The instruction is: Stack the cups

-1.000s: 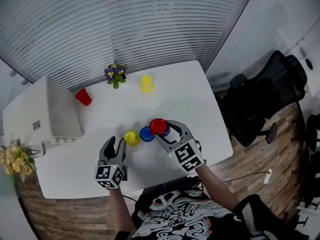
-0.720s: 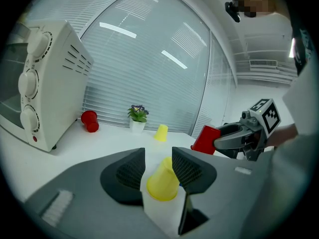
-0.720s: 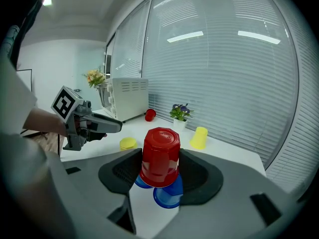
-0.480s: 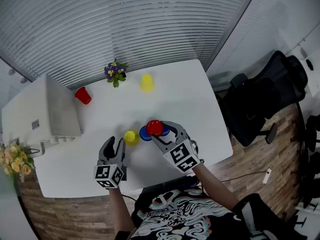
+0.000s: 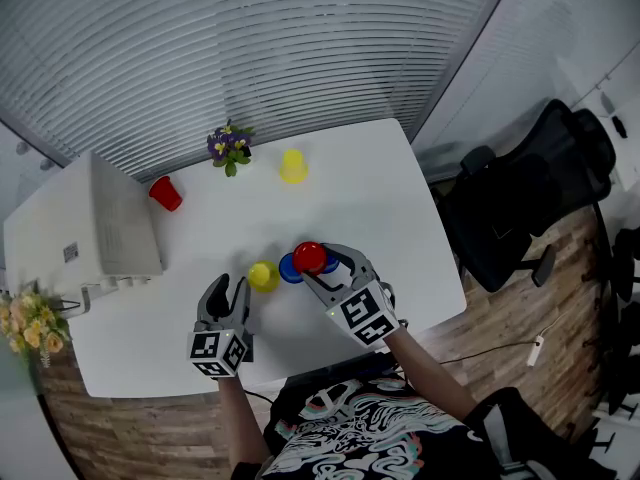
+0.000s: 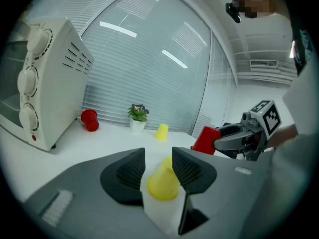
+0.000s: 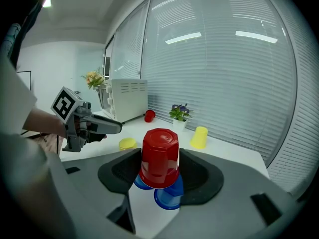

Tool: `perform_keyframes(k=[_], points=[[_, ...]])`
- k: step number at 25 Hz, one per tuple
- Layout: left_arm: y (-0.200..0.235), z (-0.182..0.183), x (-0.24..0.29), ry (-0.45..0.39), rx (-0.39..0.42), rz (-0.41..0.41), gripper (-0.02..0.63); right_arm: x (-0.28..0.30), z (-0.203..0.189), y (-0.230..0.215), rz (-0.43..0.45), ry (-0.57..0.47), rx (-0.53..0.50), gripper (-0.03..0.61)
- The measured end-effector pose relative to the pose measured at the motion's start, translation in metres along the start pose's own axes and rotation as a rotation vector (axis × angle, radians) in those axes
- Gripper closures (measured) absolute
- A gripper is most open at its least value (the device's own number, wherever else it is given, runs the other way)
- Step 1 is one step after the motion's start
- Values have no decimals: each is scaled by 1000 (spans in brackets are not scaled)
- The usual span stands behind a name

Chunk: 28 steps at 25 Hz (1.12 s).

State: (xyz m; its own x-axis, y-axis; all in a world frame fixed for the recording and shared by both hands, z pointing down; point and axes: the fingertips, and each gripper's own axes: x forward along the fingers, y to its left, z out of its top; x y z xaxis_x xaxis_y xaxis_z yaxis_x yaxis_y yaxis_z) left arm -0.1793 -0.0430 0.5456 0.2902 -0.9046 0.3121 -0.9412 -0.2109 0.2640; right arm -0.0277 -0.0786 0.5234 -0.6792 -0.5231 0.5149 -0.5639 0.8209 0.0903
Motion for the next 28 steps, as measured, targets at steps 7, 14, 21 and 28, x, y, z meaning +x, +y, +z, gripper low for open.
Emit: perform_keyframes(k=[7,14,21,28], points=[[-1,2,0,-6,-17,0,443,-2,-3,3,13,1,22,318],[15,18,6,-69,-77,27,442,-15,4,1,27,-71,116,295],[75,39,12,-127,-115,214,436,-40,18,-8,50,-168,230,290],[132,52,39,-84,-124,352,480,-44,14,-30,48,-166,309,296]])
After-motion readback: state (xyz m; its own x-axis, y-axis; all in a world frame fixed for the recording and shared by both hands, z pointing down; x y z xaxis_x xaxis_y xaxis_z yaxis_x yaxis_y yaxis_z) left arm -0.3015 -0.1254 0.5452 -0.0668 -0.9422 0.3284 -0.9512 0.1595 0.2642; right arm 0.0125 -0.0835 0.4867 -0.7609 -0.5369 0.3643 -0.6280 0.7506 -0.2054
